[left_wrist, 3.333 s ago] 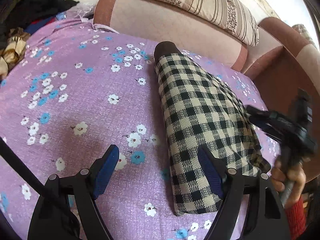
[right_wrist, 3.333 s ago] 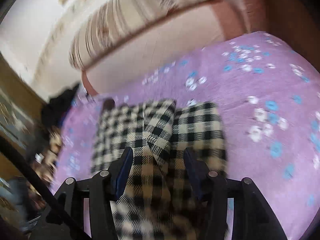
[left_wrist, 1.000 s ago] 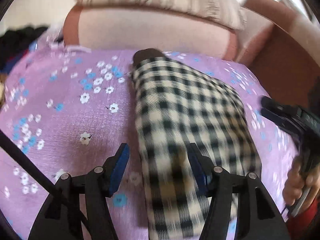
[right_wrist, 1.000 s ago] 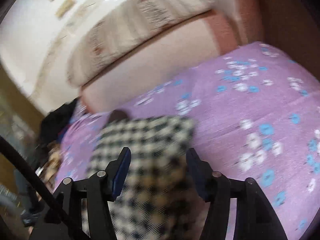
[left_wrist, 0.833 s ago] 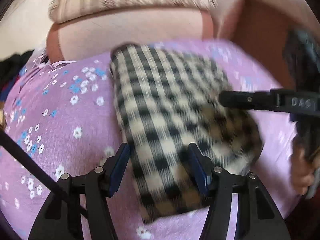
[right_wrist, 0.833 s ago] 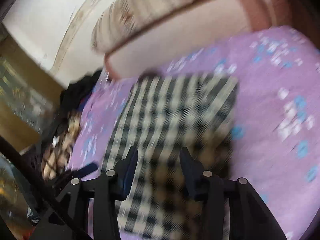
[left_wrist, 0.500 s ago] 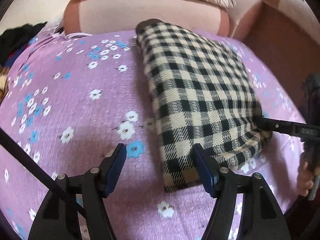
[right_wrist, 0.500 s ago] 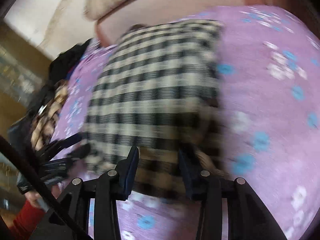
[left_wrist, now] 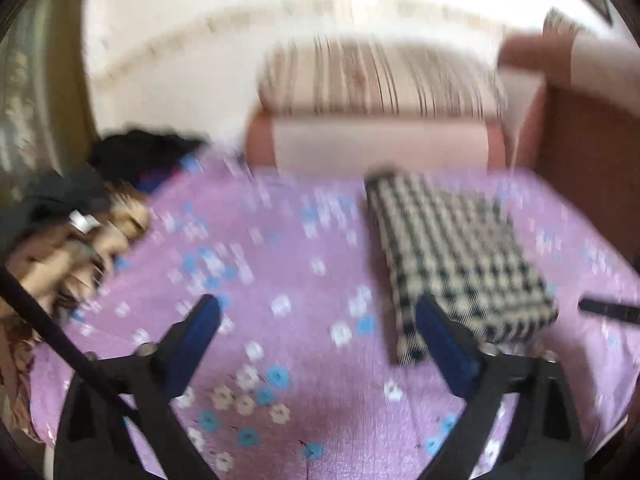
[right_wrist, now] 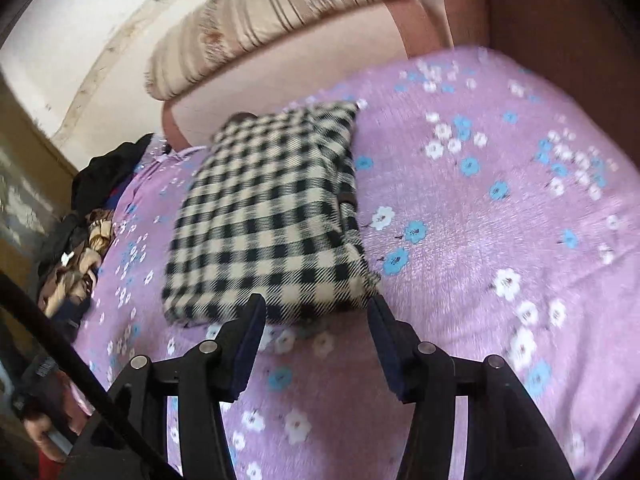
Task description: Fold large clothes
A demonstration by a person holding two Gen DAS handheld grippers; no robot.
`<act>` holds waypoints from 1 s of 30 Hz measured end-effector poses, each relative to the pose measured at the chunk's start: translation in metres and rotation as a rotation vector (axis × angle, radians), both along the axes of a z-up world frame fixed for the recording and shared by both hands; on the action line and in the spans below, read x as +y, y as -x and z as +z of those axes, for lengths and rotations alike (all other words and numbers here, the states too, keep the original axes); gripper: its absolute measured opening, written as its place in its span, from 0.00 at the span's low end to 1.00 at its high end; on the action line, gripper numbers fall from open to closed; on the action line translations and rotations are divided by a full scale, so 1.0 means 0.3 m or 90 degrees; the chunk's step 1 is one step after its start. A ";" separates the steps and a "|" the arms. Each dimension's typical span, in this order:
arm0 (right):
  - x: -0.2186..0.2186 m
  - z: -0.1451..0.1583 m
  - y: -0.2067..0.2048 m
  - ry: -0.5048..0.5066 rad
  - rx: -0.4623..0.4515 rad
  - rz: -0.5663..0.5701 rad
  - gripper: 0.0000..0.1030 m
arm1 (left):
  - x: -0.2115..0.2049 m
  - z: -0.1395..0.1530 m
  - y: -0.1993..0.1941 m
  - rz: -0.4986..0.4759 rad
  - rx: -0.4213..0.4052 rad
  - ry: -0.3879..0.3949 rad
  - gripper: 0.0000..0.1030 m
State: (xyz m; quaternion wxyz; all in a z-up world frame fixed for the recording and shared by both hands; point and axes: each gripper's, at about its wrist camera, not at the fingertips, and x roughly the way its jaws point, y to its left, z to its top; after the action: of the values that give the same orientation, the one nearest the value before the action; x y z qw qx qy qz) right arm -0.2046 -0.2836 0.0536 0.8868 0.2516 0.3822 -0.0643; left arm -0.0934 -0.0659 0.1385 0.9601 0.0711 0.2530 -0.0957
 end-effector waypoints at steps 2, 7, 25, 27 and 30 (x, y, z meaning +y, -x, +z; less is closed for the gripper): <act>0.042 0.024 0.064 0.028 -0.022 -0.013 0.65 | 0.007 0.046 0.074 0.010 -0.042 0.007 1.00; 0.112 0.018 0.179 0.063 -0.027 -0.052 0.68 | -0.027 0.066 0.186 -0.056 -0.007 0.027 1.00; 0.284 -0.040 0.229 0.206 0.026 -0.045 0.74 | -0.127 -0.144 0.315 -0.061 0.152 0.000 1.00; 0.296 -0.048 0.220 0.216 0.033 -0.038 0.75 | -0.120 -0.154 0.304 -0.057 0.161 0.002 1.00; 0.319 -0.066 0.205 0.233 0.050 -0.027 0.75 | -0.108 -0.165 0.291 -0.051 0.173 0.008 1.00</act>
State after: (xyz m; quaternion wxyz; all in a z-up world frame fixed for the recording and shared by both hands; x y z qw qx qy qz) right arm -0.2660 -0.1878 0.0337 0.9007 0.0917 0.3929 -0.1613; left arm -0.1807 -0.0983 0.0891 0.9128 0.0613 0.3772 -0.1442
